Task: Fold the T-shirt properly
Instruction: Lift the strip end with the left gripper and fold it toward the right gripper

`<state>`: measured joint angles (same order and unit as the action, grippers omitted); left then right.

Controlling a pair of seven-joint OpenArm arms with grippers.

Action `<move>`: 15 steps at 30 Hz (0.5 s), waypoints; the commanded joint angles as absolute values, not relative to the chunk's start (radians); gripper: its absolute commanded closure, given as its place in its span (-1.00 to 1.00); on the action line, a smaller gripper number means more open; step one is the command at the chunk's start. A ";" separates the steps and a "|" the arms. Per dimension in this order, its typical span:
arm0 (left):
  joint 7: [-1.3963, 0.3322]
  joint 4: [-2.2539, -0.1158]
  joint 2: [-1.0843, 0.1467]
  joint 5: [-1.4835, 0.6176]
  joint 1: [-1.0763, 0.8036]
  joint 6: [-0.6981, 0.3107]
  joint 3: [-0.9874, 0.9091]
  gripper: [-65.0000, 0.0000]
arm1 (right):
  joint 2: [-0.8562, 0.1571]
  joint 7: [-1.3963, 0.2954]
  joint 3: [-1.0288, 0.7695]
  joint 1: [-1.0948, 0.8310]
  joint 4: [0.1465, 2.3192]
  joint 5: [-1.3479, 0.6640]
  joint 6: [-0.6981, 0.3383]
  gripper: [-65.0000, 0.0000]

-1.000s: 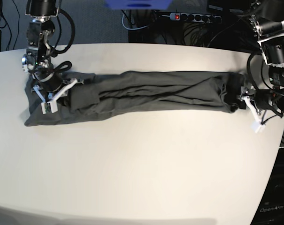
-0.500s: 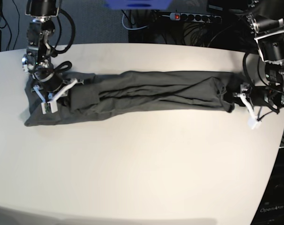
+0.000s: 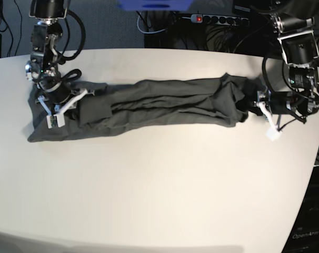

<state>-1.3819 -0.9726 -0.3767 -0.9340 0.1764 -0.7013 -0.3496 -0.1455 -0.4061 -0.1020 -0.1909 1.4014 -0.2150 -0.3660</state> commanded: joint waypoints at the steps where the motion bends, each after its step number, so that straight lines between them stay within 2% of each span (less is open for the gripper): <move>1: -1.396 -0.983 -0.387 -0.954 0.194 -0.698 -0.349 0.87 | -0.130 -0.650 -0.084 -0.226 1.353 -0.122 -0.372 0.80; 6: -1.396 -0.984 -0.367 -1.024 0.197 -0.698 -0.354 0.87 | -0.130 -0.650 -0.084 -0.226 1.353 -0.122 -0.369 0.80; 15: -1.396 -0.984 -0.406 -1.178 0.197 -0.698 -0.354 0.87 | -0.130 -0.648 -0.084 -0.206 1.288 -0.122 -0.369 0.80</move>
<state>-1.3994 -0.9710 -0.3965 -1.1511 0.1799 -0.6979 -0.3508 -0.1467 -0.3710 -0.1024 -0.1719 1.3556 -0.2199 -0.3744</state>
